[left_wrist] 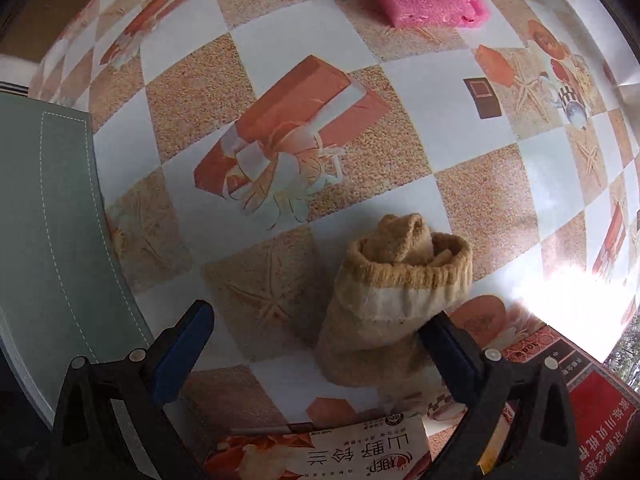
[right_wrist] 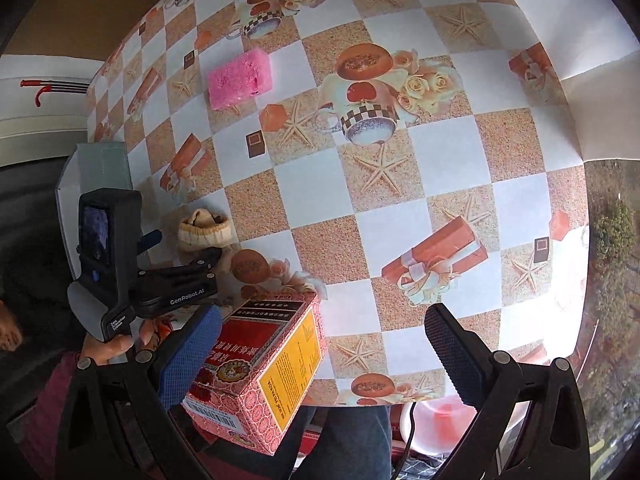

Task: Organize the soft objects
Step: 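Grasp the beige knit sock with the left tool while the right tool grasps the other pink sponge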

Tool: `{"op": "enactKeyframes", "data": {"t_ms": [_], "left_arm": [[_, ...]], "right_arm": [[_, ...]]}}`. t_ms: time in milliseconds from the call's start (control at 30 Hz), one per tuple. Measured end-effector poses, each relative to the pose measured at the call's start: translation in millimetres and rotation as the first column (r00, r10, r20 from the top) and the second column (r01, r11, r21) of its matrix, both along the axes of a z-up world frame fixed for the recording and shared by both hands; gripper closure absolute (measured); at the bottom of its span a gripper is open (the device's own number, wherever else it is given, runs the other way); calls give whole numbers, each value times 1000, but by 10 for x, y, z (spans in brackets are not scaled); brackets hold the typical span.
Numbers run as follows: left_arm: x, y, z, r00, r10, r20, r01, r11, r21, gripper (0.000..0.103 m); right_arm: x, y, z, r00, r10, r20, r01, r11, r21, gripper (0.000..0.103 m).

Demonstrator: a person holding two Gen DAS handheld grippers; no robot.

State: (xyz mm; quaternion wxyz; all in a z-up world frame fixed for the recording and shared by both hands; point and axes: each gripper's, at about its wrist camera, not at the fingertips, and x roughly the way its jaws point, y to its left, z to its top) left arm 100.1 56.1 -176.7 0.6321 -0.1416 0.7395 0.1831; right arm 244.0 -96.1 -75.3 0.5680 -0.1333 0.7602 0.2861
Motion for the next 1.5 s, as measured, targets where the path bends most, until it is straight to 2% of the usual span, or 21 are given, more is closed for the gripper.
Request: {"op": "enactKeyframes", "data": {"t_ms": [200, 333, 500, 633, 700, 867, 933, 1000, 1100, 1133, 1167, 1233, 1267, 1500], "left_arm": [[-71, 97, 68, 992, 117, 43, -116, 993, -24, 1], [-42, 150, 143, 975, 208, 77, -206, 978, -25, 1], [-67, 243, 83, 952, 297, 69, -294, 954, -54, 1], [-88, 316, 15, 944, 324, 67, -319, 944, -83, 1], [-92, 304, 12, 944, 323, 67, -318, 945, -75, 0], [-10, 320, -4, 943, 328, 47, -324, 943, -78, 0], [31, 338, -3, 945, 326, 37, -322, 944, -78, 0], [97, 311, -83, 947, 318, 44, -314, 946, -83, 5], [204, 204, 4, 958, 275, 75, -270, 960, -77, 24], [236, 169, 35, 962, 259, 89, -253, 965, -71, 38], [261, 142, 71, 964, 244, 105, -237, 969, -68, 57], [295, 112, 112, 967, 225, 117, -217, 973, -73, 72], [297, 105, 137, 969, 216, 122, -209, 976, -69, 76], [113, 17, 476, 978, 120, 170, -125, 992, 18, 77]], "right_arm": [[242, 746, -305, 998, 23, 53, -25, 999, 24, 1], [408, 1162, -521, 997, 16, 75, -19, 999, 41, 1], [512, 1539, -759, 993, 35, 110, -39, 999, 33, 1], [514, 1718, -901, 988, 67, 142, -72, 997, 29, 1], [502, 1759, -972, 987, 74, 146, -79, 997, 27, 1], [417, 1864, -982, 960, 151, 234, -154, 988, -7, 0], [368, 1846, -957, 945, 185, 270, -181, 983, -38, 8], [338, 1801, -910, 931, 207, 302, -200, 978, -52, 30], [408, 1682, -885, 950, 179, 255, -183, 983, -6, 32], [437, 1628, -867, 953, 165, 254, -170, 985, -2, 32], [461, 1569, -842, 957, 150, 250, -157, 988, 8, 32], [533, 1410, -781, 964, 125, 236, -136, 990, 30, 32], [550, 1314, -744, 965, 114, 234, -126, 991, 37, 32], [548, 495, -484, 972, 36, 232, -55, 996, 75, 32]]}}
